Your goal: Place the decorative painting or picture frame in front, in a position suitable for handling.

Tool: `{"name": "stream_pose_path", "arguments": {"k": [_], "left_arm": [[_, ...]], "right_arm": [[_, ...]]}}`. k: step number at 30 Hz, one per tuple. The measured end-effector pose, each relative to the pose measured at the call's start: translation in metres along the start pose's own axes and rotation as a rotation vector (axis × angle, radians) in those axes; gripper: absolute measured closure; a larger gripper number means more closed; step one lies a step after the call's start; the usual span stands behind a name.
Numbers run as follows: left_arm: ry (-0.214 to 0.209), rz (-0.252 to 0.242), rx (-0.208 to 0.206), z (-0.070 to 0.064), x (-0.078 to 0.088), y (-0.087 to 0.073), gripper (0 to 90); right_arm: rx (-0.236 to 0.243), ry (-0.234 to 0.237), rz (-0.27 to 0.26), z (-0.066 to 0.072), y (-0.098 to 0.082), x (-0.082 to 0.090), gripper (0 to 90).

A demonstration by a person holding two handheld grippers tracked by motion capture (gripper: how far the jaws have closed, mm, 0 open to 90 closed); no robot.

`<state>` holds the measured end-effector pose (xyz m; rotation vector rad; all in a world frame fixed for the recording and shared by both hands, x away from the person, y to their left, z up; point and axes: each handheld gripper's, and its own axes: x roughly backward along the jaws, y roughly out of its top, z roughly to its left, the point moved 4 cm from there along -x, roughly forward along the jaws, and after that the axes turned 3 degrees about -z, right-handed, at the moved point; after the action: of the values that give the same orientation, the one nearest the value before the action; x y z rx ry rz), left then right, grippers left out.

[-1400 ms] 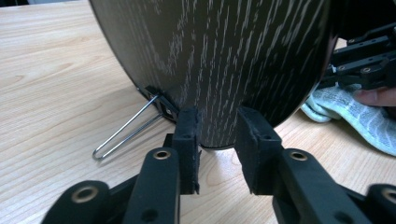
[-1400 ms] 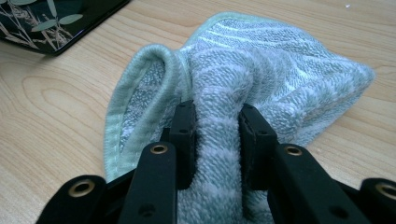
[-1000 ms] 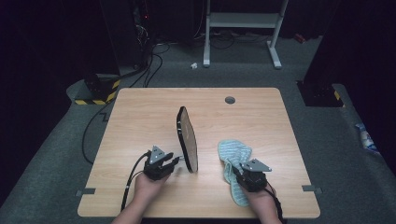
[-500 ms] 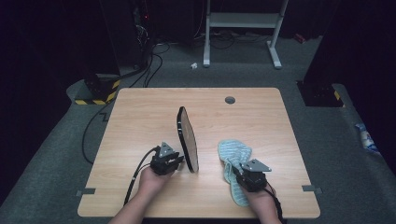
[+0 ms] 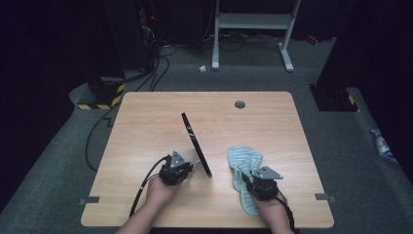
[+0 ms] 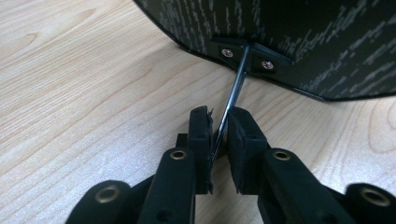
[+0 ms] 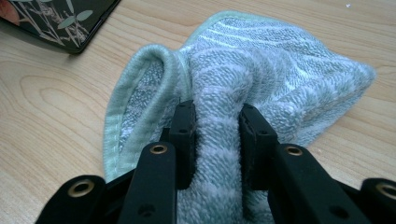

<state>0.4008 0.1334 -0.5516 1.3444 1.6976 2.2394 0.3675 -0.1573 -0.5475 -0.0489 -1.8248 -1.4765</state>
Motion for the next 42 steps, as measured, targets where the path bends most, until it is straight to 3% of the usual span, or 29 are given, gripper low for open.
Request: {"name": "stream_pose_path", "arguments": {"k": [5,8,13,19,23,24,25,28,30,32,34,37,38,42], "left_arm": [[0.003,0.01,-0.022,-0.002,0.002,-0.001,83.6],[-0.003,0.011,-0.003,-0.003,0.003,-0.002,85.7],[0.008,0.007,-0.01,0.0,0.004,-0.003,88.0],[0.001,0.001,0.016,0.003,0.005,-0.004,88.2],[-0.028,-0.005,0.047,0.006,0.005,-0.006,88.0],[-0.044,-0.009,0.07,0.005,0.005,-0.006,88.0],[-0.033,-0.008,0.057,0.006,0.005,-0.006,88.1],[-0.031,-0.007,0.054,0.006,0.005,-0.006,88.2],[-0.044,-0.009,0.071,0.005,0.005,-0.006,88.1],[-0.041,-0.009,0.066,0.006,0.005,-0.006,88.1],[-0.026,-0.007,0.046,0.006,0.005,-0.006,88.2],[-0.023,-0.008,0.043,0.005,0.005,-0.006,88.2],[-0.023,-0.01,0.046,0.004,0.005,-0.006,88.2],[-0.019,-0.007,0.036,0.003,0.005,-0.006,88.2]], "right_arm": [[0.007,-0.003,0.0,0.0,0.0,0.0,69.6],[0.007,-0.003,0.0,0.0,0.0,0.0,69.7],[0.004,-0.005,-0.012,0.0,0.0,0.001,70.3],[0.018,0.004,-0.084,0.004,0.007,0.009,73.0],[0.026,0.005,-0.138,0.006,0.015,0.017,73.4],[0.025,0.009,-0.158,0.008,0.018,0.021,73.6],[0.022,0.02,-0.204,0.012,0.026,0.03,73.8],[0.032,0.03,-0.242,0.017,0.033,0.038,73.9],[0.061,0.055,-0.316,0.031,0.051,0.052,73.9],[0.063,0.058,-0.326,0.033,0.054,0.054,73.9],[0.082,0.074,-0.37,0.043,0.066,0.062,73.9],[0.102,0.102,-0.421,0.057,0.084,0.07,73.8],[0.121,0.122,-0.453,0.067,0.096,0.073,73.7],[0.14,0.142,-0.496,0.08,0.117,0.074,73.5]]}}
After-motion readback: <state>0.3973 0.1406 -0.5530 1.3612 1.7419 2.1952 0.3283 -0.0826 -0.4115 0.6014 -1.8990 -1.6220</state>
